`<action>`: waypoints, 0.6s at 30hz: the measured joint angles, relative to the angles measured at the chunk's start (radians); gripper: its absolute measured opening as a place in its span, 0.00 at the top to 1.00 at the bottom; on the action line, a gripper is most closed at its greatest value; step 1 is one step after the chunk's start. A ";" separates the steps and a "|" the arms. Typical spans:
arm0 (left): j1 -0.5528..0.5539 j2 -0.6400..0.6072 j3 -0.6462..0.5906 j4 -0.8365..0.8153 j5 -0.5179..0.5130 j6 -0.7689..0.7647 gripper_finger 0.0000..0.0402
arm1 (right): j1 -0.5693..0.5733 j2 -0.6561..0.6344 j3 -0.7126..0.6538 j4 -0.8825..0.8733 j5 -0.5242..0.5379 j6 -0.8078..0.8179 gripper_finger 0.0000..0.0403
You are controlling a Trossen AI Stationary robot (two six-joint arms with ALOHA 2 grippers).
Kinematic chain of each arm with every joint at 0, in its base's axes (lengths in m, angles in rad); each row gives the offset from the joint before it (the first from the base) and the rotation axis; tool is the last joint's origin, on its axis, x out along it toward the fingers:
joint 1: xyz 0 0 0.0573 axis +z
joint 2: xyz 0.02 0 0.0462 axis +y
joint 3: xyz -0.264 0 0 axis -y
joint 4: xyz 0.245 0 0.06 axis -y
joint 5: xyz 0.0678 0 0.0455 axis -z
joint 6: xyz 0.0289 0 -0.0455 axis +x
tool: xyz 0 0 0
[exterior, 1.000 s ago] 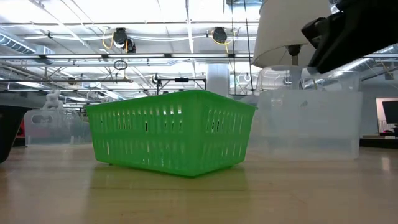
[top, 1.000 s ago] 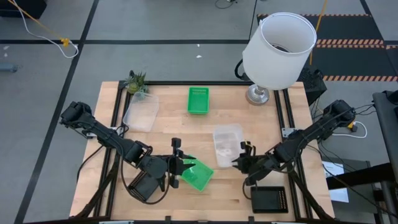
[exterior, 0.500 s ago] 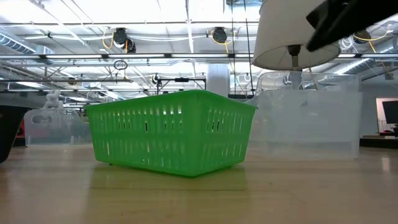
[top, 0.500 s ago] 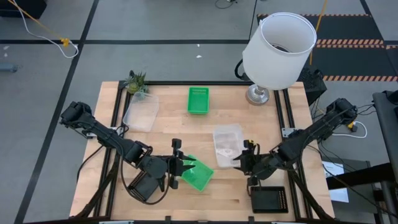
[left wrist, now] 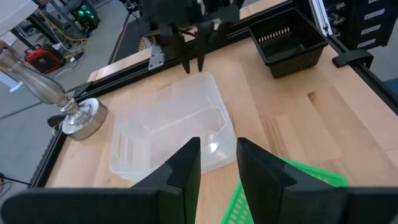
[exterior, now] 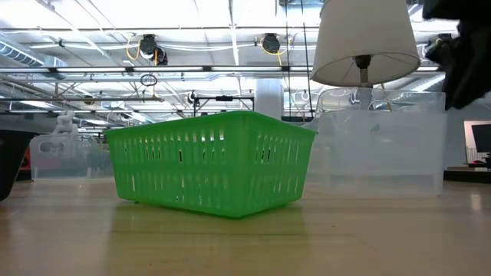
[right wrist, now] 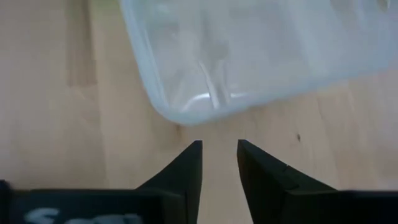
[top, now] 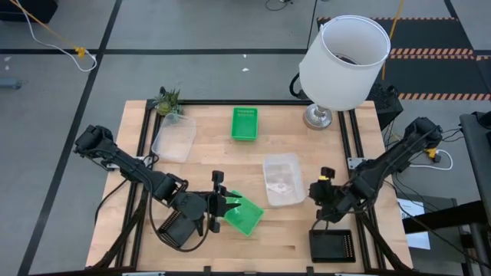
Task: Stack baskets by color
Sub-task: Stack the middle transparent bin on top of the right transparent bin
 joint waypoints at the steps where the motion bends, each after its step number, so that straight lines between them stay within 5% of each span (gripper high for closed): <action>1: 0.000 0.000 0.000 0.000 0.000 -0.001 0.74 | -0.002 0.000 -0.012 0.000 -0.008 0.007 0.78; 18: 0.002 0.000 0.000 0.000 0.000 -0.004 0.74 | -0.077 0.000 -0.077 0.222 -0.076 -0.129 0.85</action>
